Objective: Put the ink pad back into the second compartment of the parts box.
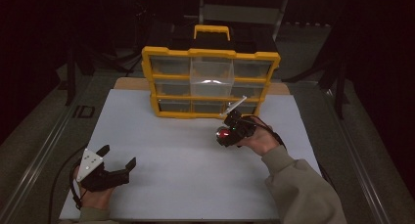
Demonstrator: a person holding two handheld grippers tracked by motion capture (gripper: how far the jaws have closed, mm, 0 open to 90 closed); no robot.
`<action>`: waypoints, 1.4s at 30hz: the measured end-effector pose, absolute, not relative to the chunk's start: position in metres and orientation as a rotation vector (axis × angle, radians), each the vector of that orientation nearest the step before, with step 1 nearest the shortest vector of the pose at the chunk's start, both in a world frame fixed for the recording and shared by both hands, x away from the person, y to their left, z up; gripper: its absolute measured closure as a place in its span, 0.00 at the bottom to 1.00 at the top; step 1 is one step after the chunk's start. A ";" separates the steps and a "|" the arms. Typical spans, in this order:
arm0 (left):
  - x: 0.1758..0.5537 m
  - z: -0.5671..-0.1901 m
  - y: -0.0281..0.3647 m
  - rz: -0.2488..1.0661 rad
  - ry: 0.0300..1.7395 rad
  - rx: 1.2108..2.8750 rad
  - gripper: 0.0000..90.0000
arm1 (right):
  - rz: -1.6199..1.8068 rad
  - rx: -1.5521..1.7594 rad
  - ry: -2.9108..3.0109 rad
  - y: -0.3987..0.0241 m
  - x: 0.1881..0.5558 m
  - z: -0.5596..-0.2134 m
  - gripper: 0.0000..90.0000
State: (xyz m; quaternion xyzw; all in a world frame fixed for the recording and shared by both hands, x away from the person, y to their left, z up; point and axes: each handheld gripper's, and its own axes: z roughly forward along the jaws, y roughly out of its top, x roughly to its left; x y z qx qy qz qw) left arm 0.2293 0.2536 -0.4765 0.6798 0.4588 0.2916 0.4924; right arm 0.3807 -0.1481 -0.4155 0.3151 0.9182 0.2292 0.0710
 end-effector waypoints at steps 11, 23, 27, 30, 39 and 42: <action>0.229 -0.476 0.254 0.707 1.114 1.649 0.00 | 0.687 0.968 2.751 -0.157 0.384 -0.405 0.33; 0.229 -0.477 0.254 0.706 1.113 1.650 0.00 | 0.686 0.975 2.738 -0.162 0.389 -0.397 0.33; 0.229 -0.477 0.254 0.706 1.113 1.649 0.00 | 0.684 0.986 2.734 -0.163 0.391 -0.394 0.33; 0.229 -0.477 0.254 0.705 1.114 1.649 0.00 | 0.688 0.989 2.730 -0.165 0.392 -0.391 0.33; 0.229 -0.477 0.254 0.704 1.114 1.649 0.00 | 0.678 0.994 2.721 -0.169 0.397 -0.383 0.33; 0.229 -0.477 0.254 0.705 1.113 1.649 0.00 | 0.675 1.006 2.715 -0.171 0.399 -0.380 0.33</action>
